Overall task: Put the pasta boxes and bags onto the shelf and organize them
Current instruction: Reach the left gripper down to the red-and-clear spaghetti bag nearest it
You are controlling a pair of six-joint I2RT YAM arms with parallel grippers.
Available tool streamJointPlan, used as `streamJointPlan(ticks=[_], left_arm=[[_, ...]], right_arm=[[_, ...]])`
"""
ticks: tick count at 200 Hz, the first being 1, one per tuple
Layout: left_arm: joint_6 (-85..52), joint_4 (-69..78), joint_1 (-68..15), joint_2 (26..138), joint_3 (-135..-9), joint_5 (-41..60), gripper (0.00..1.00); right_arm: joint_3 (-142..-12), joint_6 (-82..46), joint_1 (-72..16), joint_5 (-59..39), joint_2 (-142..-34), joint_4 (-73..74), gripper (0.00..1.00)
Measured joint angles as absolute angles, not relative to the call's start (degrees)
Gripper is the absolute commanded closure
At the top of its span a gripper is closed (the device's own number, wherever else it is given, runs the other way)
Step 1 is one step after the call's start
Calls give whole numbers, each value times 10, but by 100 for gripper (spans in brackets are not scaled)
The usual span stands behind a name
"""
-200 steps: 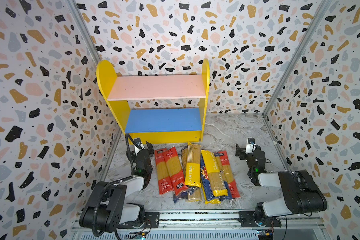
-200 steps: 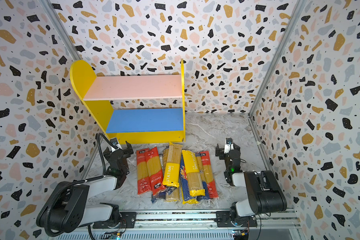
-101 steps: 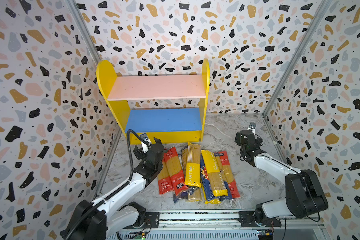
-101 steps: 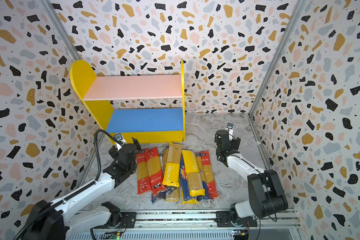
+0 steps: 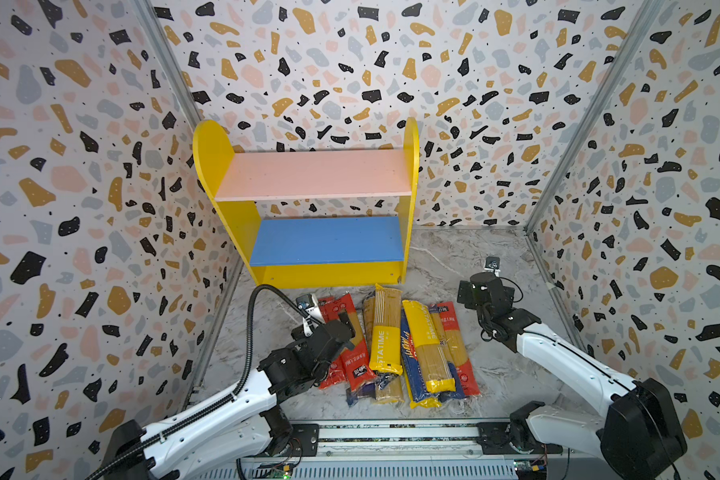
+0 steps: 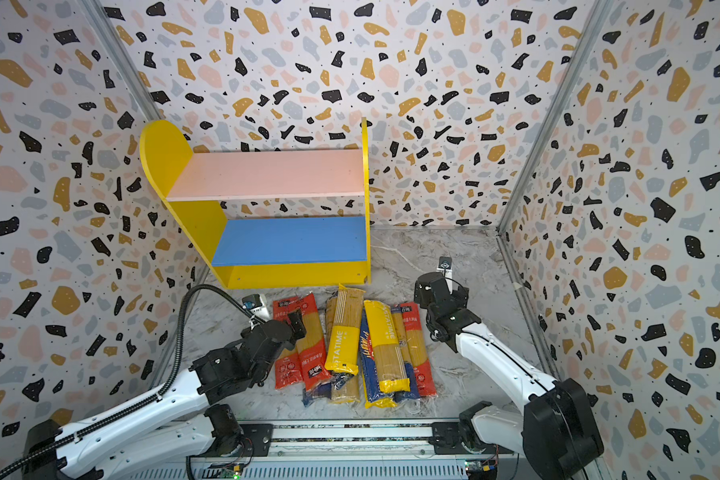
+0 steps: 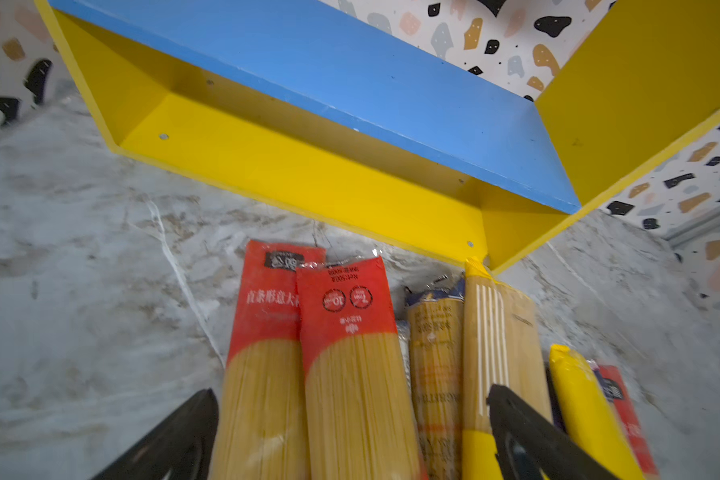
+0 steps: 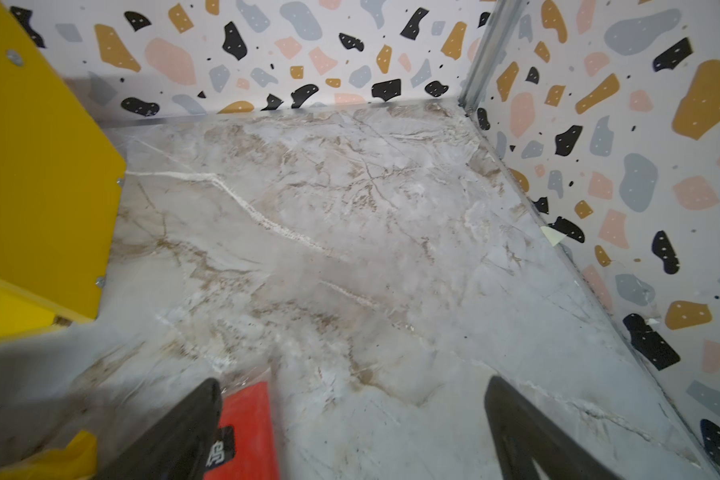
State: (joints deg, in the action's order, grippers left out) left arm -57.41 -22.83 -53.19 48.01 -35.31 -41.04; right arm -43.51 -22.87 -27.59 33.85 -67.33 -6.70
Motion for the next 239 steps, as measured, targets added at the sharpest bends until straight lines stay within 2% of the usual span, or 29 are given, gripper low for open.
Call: streamJointPlan(ticks=[29, 72, 198, 239], left_arm=[[-651, -239, -611, 494, -328, -402, 1], [-743, -249, -692, 598, -318, -401, 0], [-849, -220, -705, 662, -286, -395, 0], [-853, -208, -703, 731, -308, -400, 9]], right_arm=[[-435, -231, -277, 326, -651, -81, 1], [-423, -232, -277, 304, -627, -85, 1], [-409, -254, -277, 247, -636, -104, 1], [-411, -255, -277, 246, -641, -110, 1]])
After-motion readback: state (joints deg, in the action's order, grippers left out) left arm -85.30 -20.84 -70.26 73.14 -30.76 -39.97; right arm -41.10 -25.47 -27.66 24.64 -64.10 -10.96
